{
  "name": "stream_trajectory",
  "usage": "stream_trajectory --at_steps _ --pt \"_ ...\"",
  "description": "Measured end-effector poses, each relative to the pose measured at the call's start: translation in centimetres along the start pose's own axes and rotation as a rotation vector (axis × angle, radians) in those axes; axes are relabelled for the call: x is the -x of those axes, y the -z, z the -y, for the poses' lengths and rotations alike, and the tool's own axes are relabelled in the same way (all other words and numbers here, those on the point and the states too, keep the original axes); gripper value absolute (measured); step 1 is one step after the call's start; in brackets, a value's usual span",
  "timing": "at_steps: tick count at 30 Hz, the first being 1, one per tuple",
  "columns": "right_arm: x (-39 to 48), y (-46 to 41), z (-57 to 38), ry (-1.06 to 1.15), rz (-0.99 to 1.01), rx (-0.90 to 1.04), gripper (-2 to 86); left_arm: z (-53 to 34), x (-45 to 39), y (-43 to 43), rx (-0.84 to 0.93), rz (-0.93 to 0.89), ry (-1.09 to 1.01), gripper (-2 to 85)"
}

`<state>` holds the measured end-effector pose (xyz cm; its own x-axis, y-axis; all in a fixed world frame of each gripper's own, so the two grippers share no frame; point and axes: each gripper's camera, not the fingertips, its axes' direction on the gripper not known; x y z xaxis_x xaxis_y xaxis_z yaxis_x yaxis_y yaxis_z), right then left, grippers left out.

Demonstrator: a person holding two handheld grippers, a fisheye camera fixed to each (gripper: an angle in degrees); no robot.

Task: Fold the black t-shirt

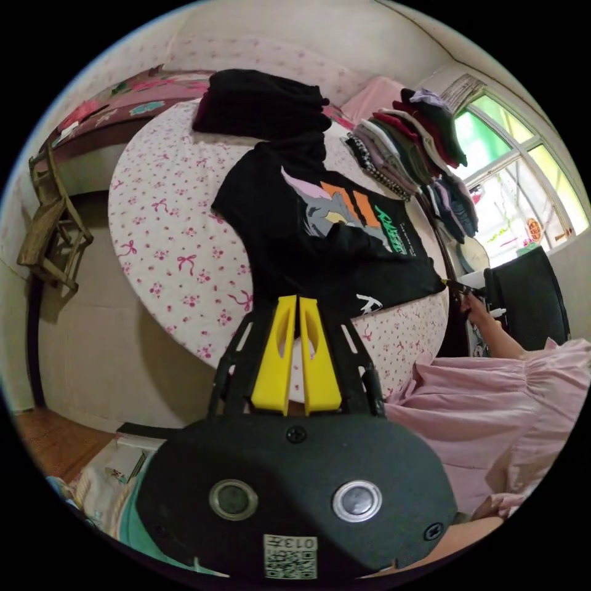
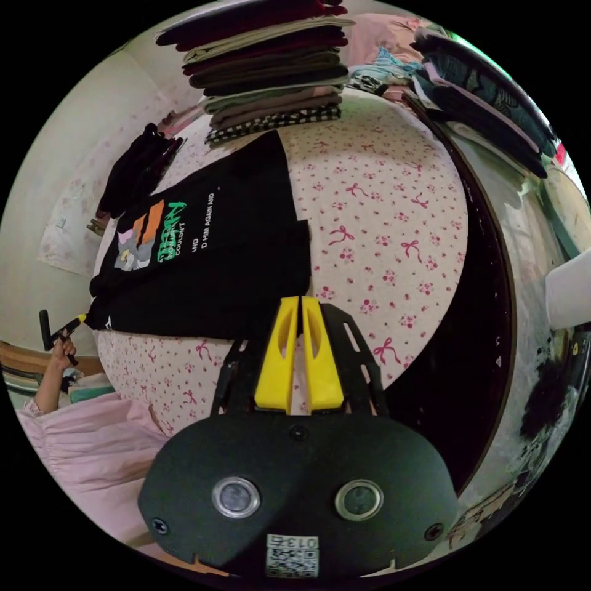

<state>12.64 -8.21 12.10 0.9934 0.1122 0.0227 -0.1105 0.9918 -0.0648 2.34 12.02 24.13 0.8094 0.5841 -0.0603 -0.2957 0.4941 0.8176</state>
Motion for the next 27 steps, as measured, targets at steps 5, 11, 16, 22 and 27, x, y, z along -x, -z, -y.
stream_trajectory --at_steps 5,11,16,22,27 --pt "-0.3 2.5 -0.6 0.106 0.06 -0.07 0.8 -1.6 0.3 2.5 -0.022 -0.05 -0.068 0.4" --pt "-1.3 0.1 -0.6 0.126 0.028 0.029 0.5 -2.5 1.8 1.9 -0.027 -0.007 0.044 2.5" --pt "-0.9 -0.7 0.0 0.13 -0.022 0.046 0.6 -0.2 1.3 1.3 0.004 0.007 0.002 8.2" --pt "-1.6 -0.4 0.7 0.105 -0.005 0.032 0.7 1.8 3.7 -0.3 0.078 -0.074 0.065 9.5" --pt "-1.8 -1.8 1.6 0.077 0.026 0.071 0.8 3.1 4.7 -2.6 0.204 -0.042 0.112 3.5"
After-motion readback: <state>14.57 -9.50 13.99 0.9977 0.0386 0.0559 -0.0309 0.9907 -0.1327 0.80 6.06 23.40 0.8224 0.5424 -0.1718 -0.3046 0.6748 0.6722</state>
